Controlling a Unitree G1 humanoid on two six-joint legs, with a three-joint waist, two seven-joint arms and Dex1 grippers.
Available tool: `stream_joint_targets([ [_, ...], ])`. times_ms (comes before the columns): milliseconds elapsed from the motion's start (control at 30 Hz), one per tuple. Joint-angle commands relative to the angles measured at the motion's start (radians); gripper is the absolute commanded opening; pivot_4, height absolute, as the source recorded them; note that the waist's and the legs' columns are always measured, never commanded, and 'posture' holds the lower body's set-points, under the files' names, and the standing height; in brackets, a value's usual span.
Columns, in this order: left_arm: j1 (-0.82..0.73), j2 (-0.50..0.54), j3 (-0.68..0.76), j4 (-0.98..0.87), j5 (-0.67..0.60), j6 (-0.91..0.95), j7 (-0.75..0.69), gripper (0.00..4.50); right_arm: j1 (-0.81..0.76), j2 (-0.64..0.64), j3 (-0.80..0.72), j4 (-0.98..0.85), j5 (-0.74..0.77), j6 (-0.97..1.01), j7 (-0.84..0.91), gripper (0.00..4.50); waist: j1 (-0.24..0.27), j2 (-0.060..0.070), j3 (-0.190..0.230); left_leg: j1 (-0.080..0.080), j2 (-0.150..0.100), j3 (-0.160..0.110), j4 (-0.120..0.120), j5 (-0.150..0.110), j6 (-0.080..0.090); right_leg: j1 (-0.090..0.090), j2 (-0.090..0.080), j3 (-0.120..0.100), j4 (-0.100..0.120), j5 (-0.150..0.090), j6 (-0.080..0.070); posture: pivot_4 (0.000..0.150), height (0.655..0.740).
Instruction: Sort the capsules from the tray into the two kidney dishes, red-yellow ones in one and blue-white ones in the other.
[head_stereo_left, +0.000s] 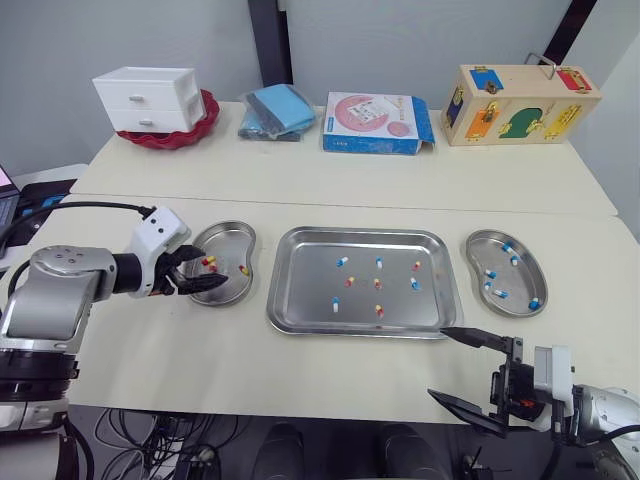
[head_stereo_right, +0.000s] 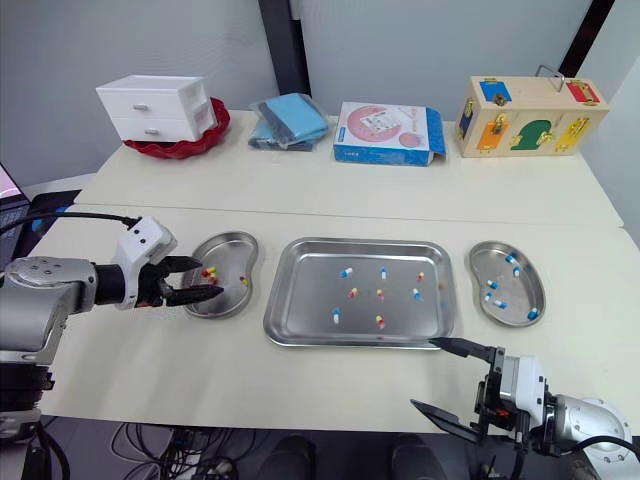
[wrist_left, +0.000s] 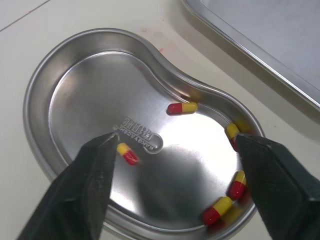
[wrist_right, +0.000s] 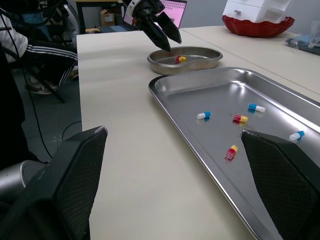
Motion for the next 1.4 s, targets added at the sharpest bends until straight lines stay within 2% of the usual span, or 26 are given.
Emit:
stream_joint_targets([
  [33,-0.024,0.03,0.007,-0.025,-0.01,0.003,0.0,4.49,0.003,0.005,-0.017,-0.014,0.018,-0.013,0.0,4.5,0.0,0.0,0.0,0.0,0.0,0.0,0.0,0.0,0.0,0.0,0.0,0.0,0.0,0.0,0.0,0.15,0.74],
  [300,-0.034,0.036,-0.003,-0.013,-0.015,-0.003,-0.009,4.49,0.014,0.005,-0.028,-0.018,0.017,-0.01,-0.008,4.5,-0.001,0.0,0.0,0.0,0.0,0.0,0.0,0.0,0.0,0.0,0.0,0.0,0.0,0.0,0.0,0.15,0.74],
  [467,0.003,0.062,0.053,-0.032,-0.061,0.0,-0.038,4.49,0.035,-0.016,-0.08,-0.04,0.036,0.024,-0.029,4.5,-0.001,0.0,0.0,0.0,0.0,0.0,0.0,0.0,0.0,0.0,0.0,0.0,0.0,0.0,0.0,0.15,0.74],
  [633,0.166,0.113,0.254,-0.09,-0.158,0.006,-0.082,4.49,0.094,-0.141,-0.225,-0.075,0.071,0.169,-0.031,4.5,-0.007,0.001,0.0,0.0,0.0,0.001,-0.001,0.0,0.0,-0.001,0.0,0.001,0.0,0.0,0.0,0.15,0.74],
  [900,0.446,0.163,0.501,-0.016,-0.139,-0.129,-0.137,4.49,0.143,-0.309,-0.448,0.015,0.1,0.417,-0.002,4.5,-0.003,0.0,0.0,0.002,0.0,0.003,-0.001,0.0,0.0,0.0,-0.001,0.003,-0.001,0.0,0.0,0.15,0.74],
  [1133,0.603,0.178,0.561,0.124,-0.081,-0.279,-0.162,4.49,0.101,-0.429,-0.474,0.18,0.033,0.536,0.058,4.5,-0.002,-0.001,0.0,0.002,0.0,0.005,-0.002,0.0,0.0,-0.001,-0.001,0.004,-0.001,0.0,0.0,0.15,0.74],
  [1400,0.635,0.17,0.561,0.109,-0.107,-0.272,-0.163,4.49,0.025,-0.441,-0.45,0.241,-0.02,0.533,0.095,4.5,-0.005,-0.001,0.0,0.002,0.0,0.005,-0.003,0.0,0.0,-0.001,-0.001,0.004,-0.002,0.0,0.0,0.15,0.74],
])
